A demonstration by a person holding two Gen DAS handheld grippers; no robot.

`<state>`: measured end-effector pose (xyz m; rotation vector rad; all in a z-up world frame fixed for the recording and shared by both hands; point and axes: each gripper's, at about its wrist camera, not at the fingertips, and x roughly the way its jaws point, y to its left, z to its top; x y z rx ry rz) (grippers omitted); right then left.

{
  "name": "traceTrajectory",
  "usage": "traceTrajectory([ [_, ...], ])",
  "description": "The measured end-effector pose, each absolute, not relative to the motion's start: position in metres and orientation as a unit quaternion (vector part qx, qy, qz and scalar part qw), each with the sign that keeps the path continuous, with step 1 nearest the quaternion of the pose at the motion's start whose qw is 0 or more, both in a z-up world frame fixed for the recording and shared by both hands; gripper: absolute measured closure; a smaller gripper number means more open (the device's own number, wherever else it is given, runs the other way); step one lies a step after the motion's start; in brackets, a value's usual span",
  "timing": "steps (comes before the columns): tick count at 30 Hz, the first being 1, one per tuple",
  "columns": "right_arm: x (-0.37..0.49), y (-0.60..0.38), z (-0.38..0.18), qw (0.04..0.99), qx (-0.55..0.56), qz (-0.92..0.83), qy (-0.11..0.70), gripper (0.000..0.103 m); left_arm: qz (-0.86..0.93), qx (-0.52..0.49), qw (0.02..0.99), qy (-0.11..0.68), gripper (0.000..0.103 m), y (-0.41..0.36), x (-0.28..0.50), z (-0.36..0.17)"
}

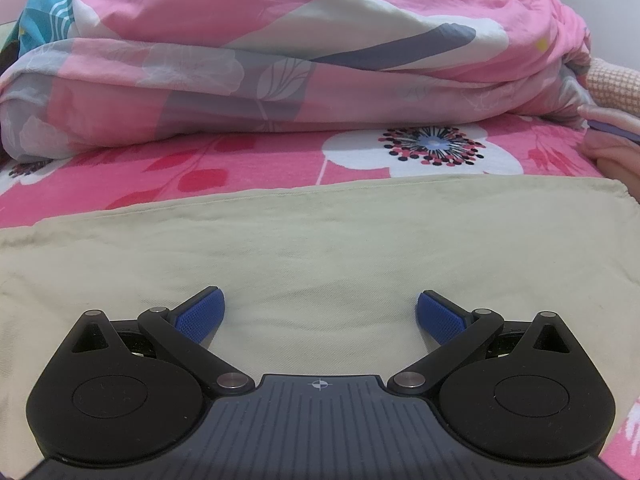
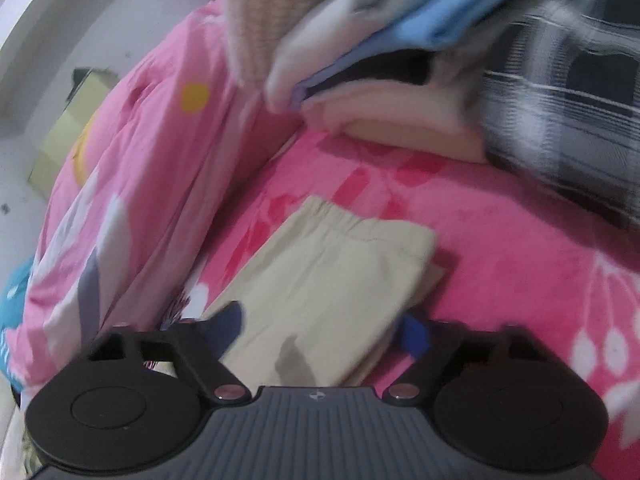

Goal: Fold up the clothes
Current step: 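Roll the right tool and grasp the trouser leg edge, then lift the trouser leg with the right tool and fold it over the other leg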

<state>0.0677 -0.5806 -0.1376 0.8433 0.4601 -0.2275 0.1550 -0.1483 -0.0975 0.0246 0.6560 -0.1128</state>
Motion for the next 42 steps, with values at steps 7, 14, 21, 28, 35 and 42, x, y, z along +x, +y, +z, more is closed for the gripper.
traceTrajectory([
  [7,0.054,-0.607,-0.154,0.838,0.491,-0.129,0.198,0.078,-0.055,0.012,0.945,0.322,0.000,-0.148,0.155,-0.098],
  [14,0.071,-0.614,-0.157,0.835,0.495,-0.121,0.207,0.076,-0.055,0.012,0.945,0.322,0.000,-0.149,0.155,-0.097],
  [21,0.070,-0.602,-0.136,0.846,0.496,-0.071,0.180,0.097,-0.055,0.011,0.945,0.322,0.000,-0.148,0.155,-0.097],
  [28,0.080,-0.543,-0.063,0.898,0.410,0.016,0.161,0.097,-0.056,0.009,0.945,0.321,0.000,-0.148,0.154,-0.097],
  [35,0.093,-0.476,-0.014,0.901,0.391,0.116,0.151,0.097,-0.056,0.007,0.945,0.322,0.000,-0.148,0.154,-0.097],
  [42,0.108,-0.411,0.013,0.879,0.403,0.213,0.144,0.097,-0.076,-0.017,0.930,0.360,0.000,-0.129,0.160,-0.086],
])
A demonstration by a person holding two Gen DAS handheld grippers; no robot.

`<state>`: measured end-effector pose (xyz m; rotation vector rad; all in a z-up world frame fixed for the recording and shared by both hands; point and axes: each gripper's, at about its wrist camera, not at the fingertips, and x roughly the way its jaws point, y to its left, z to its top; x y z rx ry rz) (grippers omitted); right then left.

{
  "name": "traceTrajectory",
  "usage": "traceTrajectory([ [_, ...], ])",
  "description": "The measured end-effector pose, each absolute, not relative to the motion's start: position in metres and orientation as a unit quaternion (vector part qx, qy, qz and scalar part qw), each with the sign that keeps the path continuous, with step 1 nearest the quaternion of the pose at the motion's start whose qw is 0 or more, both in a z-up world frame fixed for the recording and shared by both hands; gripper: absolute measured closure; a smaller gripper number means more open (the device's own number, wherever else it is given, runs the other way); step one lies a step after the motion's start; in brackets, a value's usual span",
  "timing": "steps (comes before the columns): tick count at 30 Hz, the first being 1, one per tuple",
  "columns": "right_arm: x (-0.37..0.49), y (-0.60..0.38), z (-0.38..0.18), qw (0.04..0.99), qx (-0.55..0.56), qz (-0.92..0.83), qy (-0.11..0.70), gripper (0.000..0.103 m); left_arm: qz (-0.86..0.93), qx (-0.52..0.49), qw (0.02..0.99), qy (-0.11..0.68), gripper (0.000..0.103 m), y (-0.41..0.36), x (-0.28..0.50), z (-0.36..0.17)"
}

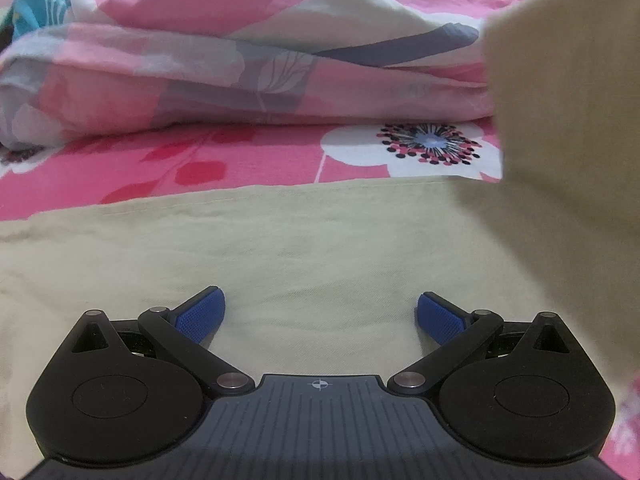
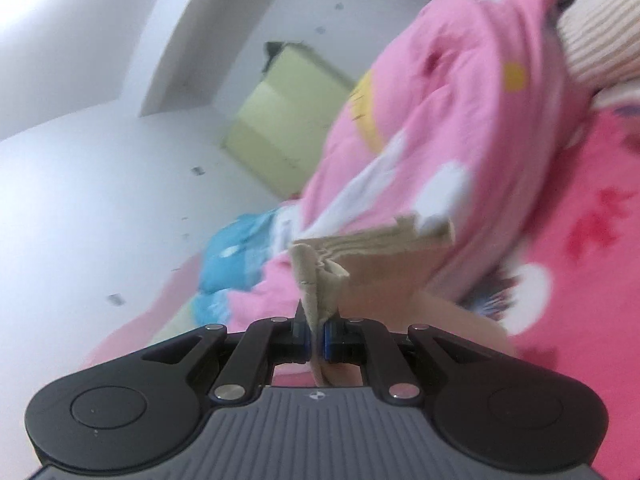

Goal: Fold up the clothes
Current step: 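Lift the trouser leg with the right tool and fold it over the other leg, then lower the folded leg onto the trousers and open the right tool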

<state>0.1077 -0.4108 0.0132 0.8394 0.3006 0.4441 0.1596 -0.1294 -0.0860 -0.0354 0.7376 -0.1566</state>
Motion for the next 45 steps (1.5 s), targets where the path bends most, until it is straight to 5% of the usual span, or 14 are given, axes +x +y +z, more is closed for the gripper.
traceTrajectory([
  [13,0.140,-0.313,0.012,0.804,0.457,0.341,0.171,0.097,-0.068,-0.078,0.889,0.445,0.000,0.089,0.139,-0.012],
  [18,0.152,-0.259,-0.007,0.774,0.467,0.377,0.203,0.097,-0.042,-0.078,0.890,0.448,0.000,0.145,0.105,-0.039],
  [31,0.171,-0.110,-0.039,0.741,0.435,0.424,0.286,0.097,-0.024,-0.116,0.951,0.284,0.000,0.173,0.010,-0.047],
  [39,0.150,0.032,-0.061,0.746,0.234,0.530,0.328,0.097,0.056,-0.135,0.956,0.254,0.005,0.208,-0.042,-0.063],
  [45,0.130,0.086,-0.084,0.759,0.116,0.530,0.361,0.096,0.098,-0.188,0.950,0.228,0.018,0.235,-0.071,-0.071],
])
